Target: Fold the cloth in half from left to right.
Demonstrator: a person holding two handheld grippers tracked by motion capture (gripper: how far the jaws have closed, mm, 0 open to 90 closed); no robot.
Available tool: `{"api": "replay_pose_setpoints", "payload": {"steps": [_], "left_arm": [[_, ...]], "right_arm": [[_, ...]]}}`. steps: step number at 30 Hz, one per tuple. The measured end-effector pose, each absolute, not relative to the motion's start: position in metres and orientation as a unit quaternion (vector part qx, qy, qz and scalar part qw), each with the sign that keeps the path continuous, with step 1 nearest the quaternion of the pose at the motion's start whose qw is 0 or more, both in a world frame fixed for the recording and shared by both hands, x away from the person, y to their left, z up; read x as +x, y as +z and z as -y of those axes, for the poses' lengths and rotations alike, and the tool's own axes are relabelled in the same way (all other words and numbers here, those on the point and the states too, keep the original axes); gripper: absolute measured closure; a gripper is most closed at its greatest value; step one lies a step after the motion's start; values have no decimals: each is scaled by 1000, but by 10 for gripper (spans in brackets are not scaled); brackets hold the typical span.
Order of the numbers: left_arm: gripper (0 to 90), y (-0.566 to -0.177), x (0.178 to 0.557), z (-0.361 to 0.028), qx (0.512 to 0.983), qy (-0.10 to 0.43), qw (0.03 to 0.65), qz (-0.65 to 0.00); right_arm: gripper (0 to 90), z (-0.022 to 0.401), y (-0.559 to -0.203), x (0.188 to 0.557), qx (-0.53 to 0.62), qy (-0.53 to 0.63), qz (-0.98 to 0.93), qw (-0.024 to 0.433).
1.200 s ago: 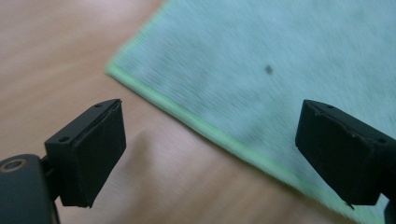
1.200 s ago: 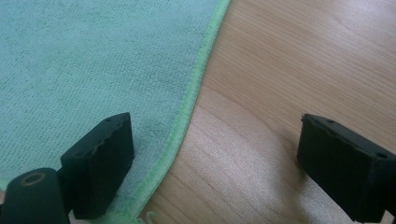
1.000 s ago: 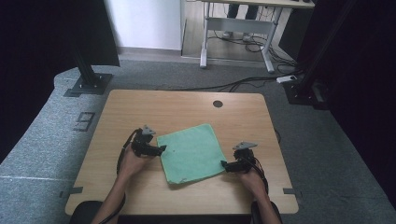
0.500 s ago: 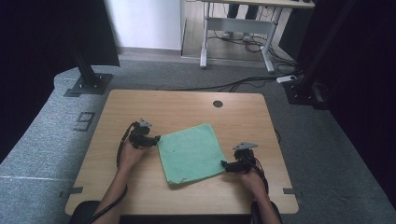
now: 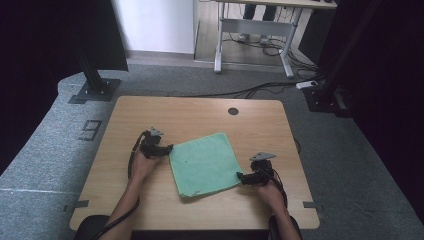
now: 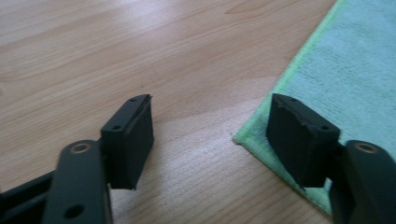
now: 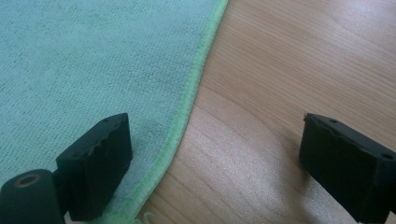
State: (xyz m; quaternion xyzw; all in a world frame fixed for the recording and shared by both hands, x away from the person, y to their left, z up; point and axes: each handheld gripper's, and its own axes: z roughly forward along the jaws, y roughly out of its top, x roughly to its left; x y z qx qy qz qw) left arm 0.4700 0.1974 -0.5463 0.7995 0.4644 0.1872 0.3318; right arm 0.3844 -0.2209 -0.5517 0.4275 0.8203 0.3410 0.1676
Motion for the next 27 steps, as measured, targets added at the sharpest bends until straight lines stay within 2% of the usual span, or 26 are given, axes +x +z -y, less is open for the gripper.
{"api": "replay_pose_setpoints", "payload": {"steps": [3,5,14,27], "left_arm": [[240,-546,471,-197,798,188,329,-469],[237,-546,471,-197,797,188,329,-470],[231,-547,471,-198,796,187,329,-472],[230,-547,471,-198,796,187,329,-472]], "right_arm": [[105,220,-551,384,430,339,-820,167],[137,220,-550,384,426,338,-823,164],[133,204,-534,378,402,368,-824,155],[137,150,-524,365,324,395,-854,98]]}}
